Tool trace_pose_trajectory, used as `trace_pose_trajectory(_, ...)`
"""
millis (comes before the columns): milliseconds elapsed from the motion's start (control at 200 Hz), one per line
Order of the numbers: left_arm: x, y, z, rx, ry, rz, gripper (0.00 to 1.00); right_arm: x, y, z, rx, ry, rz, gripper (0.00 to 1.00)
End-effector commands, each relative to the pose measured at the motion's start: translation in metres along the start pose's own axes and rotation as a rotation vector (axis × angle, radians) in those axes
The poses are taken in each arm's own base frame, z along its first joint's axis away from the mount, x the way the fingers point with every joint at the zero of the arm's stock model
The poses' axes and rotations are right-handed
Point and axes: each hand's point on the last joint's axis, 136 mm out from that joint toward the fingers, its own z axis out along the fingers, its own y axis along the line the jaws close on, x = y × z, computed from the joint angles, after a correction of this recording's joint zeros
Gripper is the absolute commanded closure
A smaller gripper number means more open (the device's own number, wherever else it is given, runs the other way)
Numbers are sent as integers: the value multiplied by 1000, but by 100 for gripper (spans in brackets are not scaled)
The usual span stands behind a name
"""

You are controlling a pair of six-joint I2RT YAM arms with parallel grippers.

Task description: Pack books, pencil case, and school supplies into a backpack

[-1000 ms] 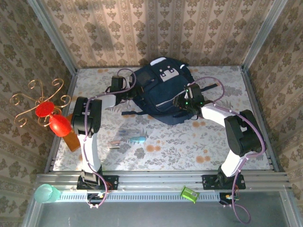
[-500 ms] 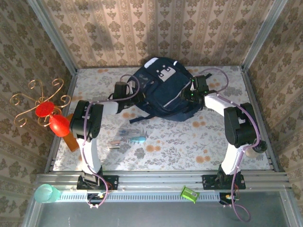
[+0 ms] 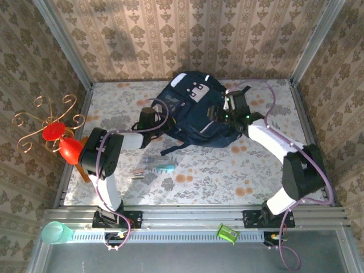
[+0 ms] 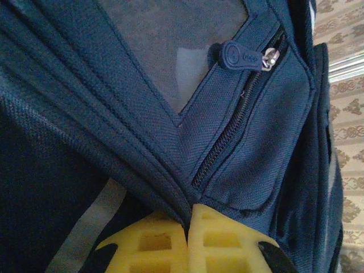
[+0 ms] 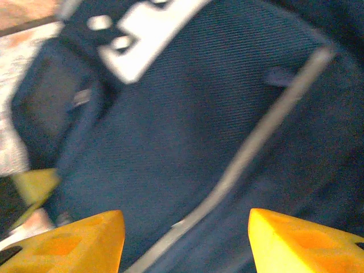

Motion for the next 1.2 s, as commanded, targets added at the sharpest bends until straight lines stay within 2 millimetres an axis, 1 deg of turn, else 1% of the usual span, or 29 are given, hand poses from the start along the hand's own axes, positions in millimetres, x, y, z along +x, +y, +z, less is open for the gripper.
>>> trace_pose_trajectory(0, 5, -12, -9, 21, 11, -10, 100, 29, 50, 1, -155, 58, 68, 39)
trace_pose_trajectory(65, 3, -19, -12, 39, 9, -15, 100, 46, 77, 8, -226, 92, 90, 41)
trace_pose_trajectory(115, 1, -23, -14, 51, 6, -19, 100, 56, 96, 15, -284, 104, 116, 45)
trace_pose_trajectory(150, 0, -26, -16, 62, 5, -22, 100, 63, 106, 22, -309, 112, 126, 48)
trace_pose_trajectory(305, -3, -36, -19, 86, 7, -19, 100, 89, 130, 52, -356, 146, 165, 58)
trace_pose_trajectory(395, -3, -36, -20, 86, 11, -13, 100, 100, 137, 66, -363, 160, 176, 61)
trace_pose_trajectory(525, -2, -38, -20, 91, 15, -12, 100, 107, 133, 82, -323, 147, 194, 65)
trace_pose_trajectory(665, -1, -39, -20, 98, 21, -13, 100, 111, 117, 97, -247, 120, 227, 66)
trace_pose_trajectory(725, -1, -40, -20, 102, 21, -12, 100, 110, 114, 101, -234, 103, 237, 66)
trace_pose_trajectory(785, 0, -39, -19, 103, 25, -14, 100, 107, 112, 103, -221, 81, 237, 66)
trace_pose_trajectory(895, 2, -39, -19, 103, 29, -16, 100, 93, 110, 103, -191, 40, 208, 66)
trace_pose_trajectory(1025, 3, -39, -19, 103, 31, -16, 100, 78, 114, 102, -197, 8, 203, 67)
trace_pose_trajectory(1125, 4, -38, -19, 103, 33, -14, 100, 73, 119, 101, -218, 1, 207, 68)
trace_pose_trajectory(1195, 4, -37, -18, 100, 34, -14, 100, 73, 116, 103, -197, -1, 211, 69)
